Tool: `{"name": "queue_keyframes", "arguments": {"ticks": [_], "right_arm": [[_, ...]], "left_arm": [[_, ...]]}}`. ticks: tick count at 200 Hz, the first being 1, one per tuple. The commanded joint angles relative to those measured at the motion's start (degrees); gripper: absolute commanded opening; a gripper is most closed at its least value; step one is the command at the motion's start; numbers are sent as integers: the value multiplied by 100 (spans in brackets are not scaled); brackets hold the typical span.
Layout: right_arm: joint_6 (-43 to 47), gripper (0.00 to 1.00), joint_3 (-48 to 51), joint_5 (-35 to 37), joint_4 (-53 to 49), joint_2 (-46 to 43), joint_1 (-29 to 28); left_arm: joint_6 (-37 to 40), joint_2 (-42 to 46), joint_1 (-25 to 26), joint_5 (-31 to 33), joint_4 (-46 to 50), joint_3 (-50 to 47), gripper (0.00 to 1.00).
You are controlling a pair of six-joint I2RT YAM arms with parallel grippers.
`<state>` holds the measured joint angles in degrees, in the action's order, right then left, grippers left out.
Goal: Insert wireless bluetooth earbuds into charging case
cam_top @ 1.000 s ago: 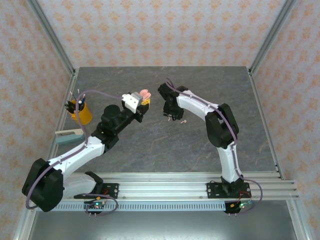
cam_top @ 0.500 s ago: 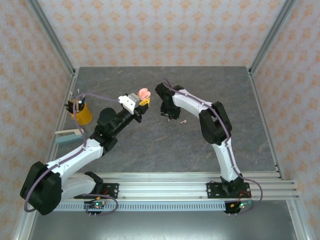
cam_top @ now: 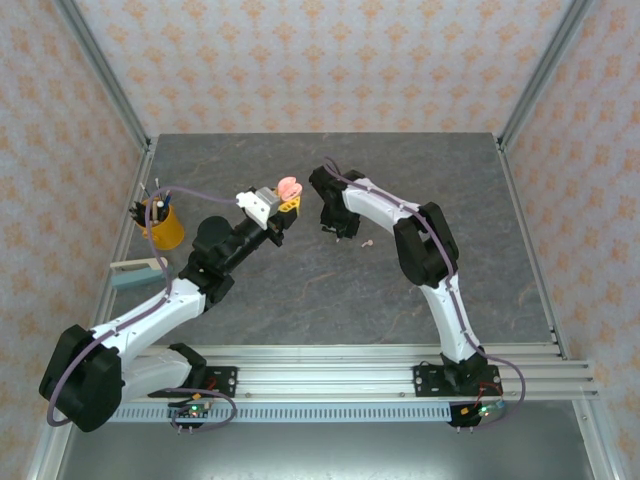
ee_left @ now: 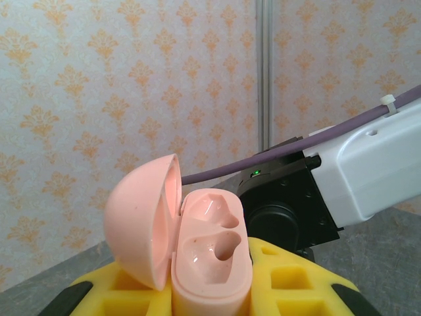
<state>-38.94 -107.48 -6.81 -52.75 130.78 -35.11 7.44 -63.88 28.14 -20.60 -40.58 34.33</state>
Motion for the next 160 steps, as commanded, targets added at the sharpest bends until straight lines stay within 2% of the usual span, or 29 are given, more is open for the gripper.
{"name": "queue_keyframes", "arguments": {"ticks": [1, 139, 160], "right_arm": [[-17, 36, -111, 226, -158, 114, 48], [-105, 34, 223, -10, 115, 141, 48], [-105, 30, 233, -31, 131, 142, 48]], "left_arm": [[-41, 119, 60, -85, -220, -31, 0], [-56, 96, 55, -103, -205, 10, 0], [-59, 107, 52, -107, -187, 21, 0]]}}
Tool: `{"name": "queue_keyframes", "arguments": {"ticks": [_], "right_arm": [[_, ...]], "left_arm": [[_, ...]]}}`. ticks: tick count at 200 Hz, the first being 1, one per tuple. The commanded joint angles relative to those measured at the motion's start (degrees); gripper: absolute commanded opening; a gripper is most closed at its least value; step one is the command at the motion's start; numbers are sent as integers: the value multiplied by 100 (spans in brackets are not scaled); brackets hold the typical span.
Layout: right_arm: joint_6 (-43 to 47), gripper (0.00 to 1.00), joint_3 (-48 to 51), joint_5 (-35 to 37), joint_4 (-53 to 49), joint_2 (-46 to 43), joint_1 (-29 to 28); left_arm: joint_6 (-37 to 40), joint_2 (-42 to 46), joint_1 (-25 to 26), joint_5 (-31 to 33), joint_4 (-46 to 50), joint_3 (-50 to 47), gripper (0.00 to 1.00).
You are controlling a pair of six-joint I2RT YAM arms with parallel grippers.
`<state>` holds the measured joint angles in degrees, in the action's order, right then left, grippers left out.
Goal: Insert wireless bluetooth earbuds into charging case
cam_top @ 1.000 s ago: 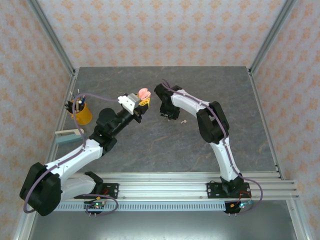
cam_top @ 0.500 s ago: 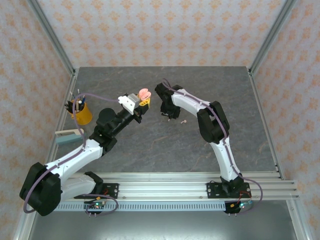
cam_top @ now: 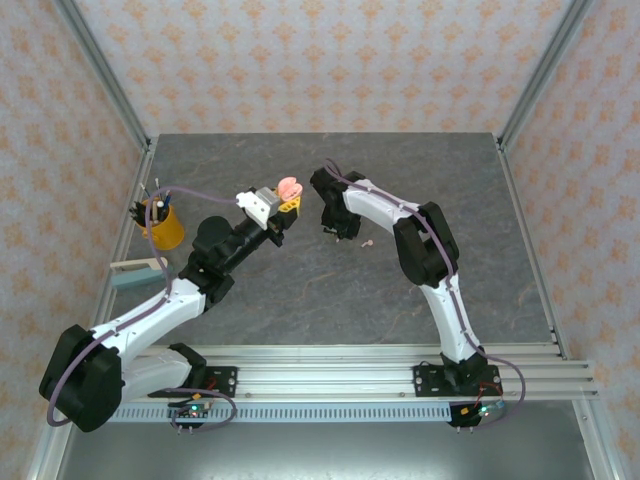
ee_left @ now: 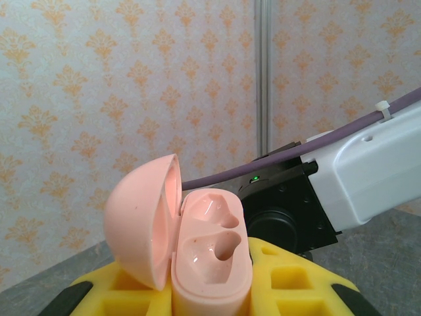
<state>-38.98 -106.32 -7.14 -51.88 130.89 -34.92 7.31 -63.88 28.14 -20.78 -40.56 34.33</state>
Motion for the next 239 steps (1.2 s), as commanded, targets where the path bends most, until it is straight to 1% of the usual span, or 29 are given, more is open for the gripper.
{"name": "queue_keyframes", "arguments": {"ticks": [1, 54, 97, 199, 239], "right_arm": [[-101, 30, 119, 2, 45, 135, 29], [-74, 23, 212, 2, 110, 61, 29], [-101, 20, 702, -2, 466, -376, 29], [200, 20, 2729, 188, 1756, -2409, 29], [513, 20, 3138, 481, 1905, -3464, 28]], "left_arm": [[-50, 110, 56, -91, -185, 21, 0], [-80, 121, 55, -94, -112, 30, 0], [-90, 110, 57, -96, -100, 21, 0], [-19, 61, 55, -92, 105, 4, 0], [32, 16, 53, -192, 161, -9, 0]]}}
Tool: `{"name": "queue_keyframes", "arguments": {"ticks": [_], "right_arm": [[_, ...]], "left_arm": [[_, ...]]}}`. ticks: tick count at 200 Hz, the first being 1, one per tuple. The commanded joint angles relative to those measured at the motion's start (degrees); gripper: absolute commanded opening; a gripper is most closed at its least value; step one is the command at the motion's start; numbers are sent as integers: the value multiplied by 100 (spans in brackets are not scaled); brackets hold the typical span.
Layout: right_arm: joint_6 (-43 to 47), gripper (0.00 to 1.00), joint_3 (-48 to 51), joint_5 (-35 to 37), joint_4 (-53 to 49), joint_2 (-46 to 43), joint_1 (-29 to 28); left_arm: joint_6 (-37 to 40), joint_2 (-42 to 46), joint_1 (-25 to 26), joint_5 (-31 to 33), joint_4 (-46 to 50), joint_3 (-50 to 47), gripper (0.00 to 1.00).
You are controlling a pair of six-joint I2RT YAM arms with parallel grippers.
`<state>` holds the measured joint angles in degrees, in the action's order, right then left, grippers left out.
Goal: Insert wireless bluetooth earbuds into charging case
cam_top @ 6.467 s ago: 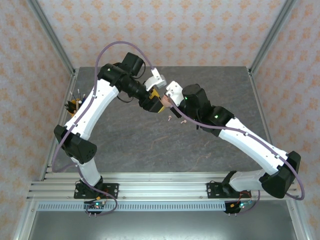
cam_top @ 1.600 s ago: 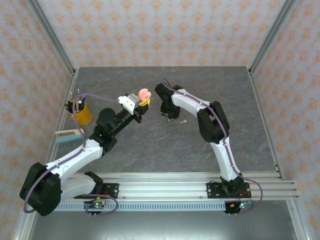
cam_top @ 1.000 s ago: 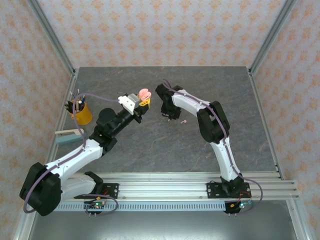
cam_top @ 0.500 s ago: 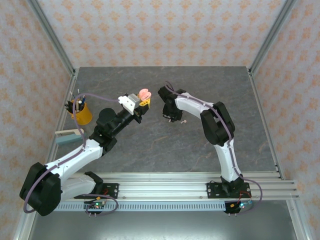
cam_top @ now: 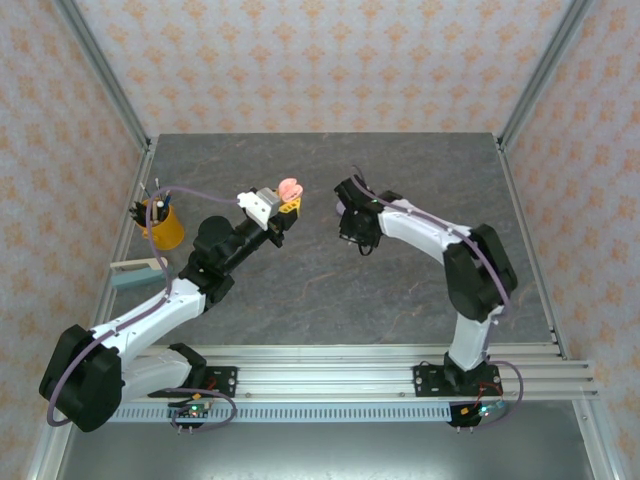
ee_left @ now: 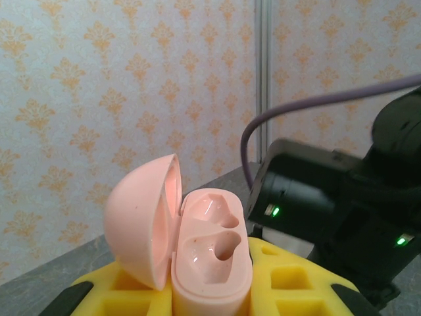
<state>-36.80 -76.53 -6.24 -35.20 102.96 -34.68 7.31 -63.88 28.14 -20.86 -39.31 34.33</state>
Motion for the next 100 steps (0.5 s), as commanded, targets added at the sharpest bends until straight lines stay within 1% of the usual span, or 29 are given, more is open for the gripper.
{"name": "queue_keyframes", "arguments": {"ticks": [1, 44, 77, 100], "right_arm": [[304, 20, 162, 398, 240, -693, 5], [792, 20, 80, 562, 225, -1735, 5], [1260, 20, -333, 572, 220, -2302, 5], [1565, 20, -679, 422, 311, -2568, 5]], "left_arm": [[29, 16, 52, -191, 41, -7, 0], [34, -139, 62, -533, 146, 198, 0], [99, -306, 114, -770, 224, 419, 0], [160, -472, 210, -897, 273, 580, 0]]}}
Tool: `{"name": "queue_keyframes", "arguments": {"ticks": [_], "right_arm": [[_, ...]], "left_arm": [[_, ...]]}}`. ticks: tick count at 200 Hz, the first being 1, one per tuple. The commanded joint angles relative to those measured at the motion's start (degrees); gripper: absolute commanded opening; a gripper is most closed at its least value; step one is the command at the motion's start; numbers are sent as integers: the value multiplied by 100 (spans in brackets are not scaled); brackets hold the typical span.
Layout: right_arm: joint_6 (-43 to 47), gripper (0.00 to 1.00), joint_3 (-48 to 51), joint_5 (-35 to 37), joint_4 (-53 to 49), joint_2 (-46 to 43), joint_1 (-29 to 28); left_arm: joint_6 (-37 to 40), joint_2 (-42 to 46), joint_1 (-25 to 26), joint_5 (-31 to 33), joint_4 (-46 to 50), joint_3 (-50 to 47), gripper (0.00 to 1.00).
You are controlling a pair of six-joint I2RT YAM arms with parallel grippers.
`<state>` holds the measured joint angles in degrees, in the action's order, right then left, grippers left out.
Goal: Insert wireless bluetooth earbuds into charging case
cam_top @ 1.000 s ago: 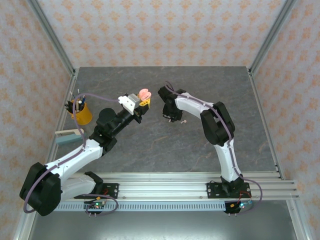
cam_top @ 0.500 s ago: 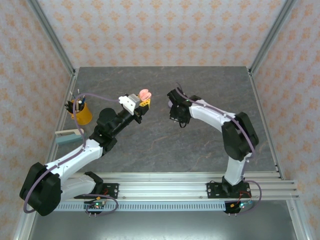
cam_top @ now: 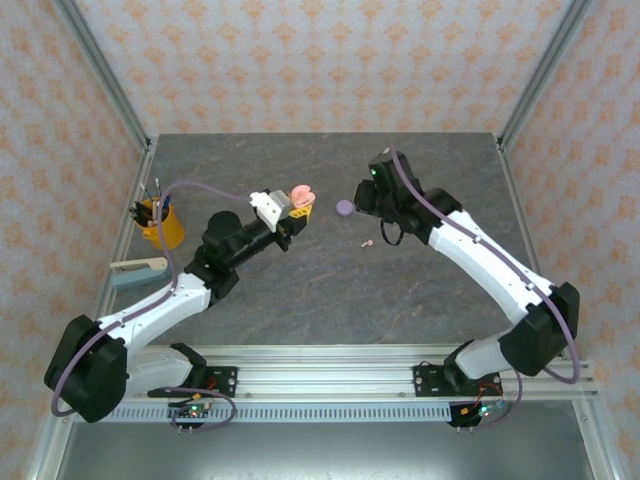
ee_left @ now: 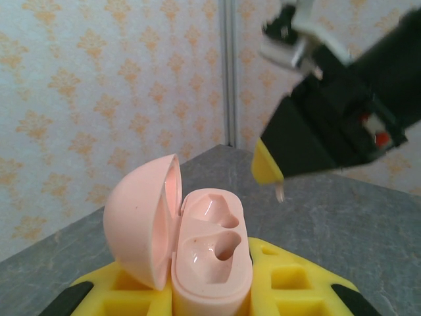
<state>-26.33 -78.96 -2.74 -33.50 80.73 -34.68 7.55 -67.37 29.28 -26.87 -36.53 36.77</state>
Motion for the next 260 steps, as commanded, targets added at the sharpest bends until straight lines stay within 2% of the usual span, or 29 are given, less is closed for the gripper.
{"name": "queue_keyframes", "arguments": {"ticks": [1, 60, 110, 179, 260], "right_arm": [[529, 20, -450, 63, 150, -351, 5], [1125, 20, -795, -735, 748, -731, -26], [1588, 20, -518, -1248, 1159, -777, -225], [2317, 20, 215, -1115, 1764, -980, -544], [2473, 19, 443, -790, 1899, -910, -567]], "left_arm": [[139, -129, 100, -299, -4, 342, 0], [151, -592, 339, -459, -80, 764, 0], [3, -964, 349, -455, -18, 1190, 0], [-69, -1373, 343, -766, 176, 1593, 0], [-149, -1507, 345, -890, 274, 1749, 0]]}}
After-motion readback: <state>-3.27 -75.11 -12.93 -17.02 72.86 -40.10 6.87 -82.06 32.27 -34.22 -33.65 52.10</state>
